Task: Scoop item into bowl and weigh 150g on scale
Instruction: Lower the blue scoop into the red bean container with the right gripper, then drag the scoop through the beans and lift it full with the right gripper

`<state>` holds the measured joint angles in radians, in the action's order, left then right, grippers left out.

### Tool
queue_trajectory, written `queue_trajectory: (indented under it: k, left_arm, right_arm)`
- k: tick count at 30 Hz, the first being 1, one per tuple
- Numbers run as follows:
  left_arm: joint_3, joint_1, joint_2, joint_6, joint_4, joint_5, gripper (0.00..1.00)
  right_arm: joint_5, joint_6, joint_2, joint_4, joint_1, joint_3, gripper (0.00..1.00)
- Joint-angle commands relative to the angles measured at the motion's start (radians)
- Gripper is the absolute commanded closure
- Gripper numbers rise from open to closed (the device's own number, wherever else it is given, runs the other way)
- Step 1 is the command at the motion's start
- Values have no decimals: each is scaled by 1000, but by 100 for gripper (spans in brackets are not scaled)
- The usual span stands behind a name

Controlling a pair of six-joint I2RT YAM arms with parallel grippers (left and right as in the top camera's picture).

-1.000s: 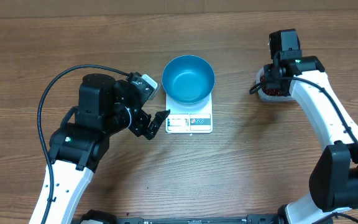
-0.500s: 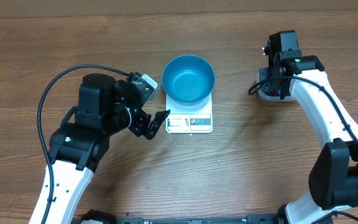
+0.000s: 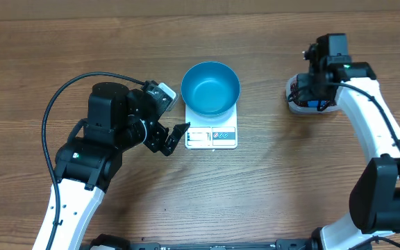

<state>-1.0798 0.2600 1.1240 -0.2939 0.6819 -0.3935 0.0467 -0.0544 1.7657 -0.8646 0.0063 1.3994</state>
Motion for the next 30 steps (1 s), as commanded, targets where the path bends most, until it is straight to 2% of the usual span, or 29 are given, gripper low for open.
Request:
queue_trajectory:
  k: [1, 5, 18, 30]
  left_arm:
    - [-24, -4, 2, 10, -1, -22, 1]
    - [-24, -4, 2, 10, -2, -22, 1]
    - [-24, -4, 2, 10, -1, -22, 0]
    - [-24, -4, 2, 10, -1, -22, 1]
  right_arm:
    - [-198, 54, -20, 0, -51, 15, 96]
    - [-320, 55, -20, -10, -103, 14, 96]
    - [-357, 192, -19, -56, -194, 14, 96]
    - [-467, 196, -7, -105, -286, 14, 96]
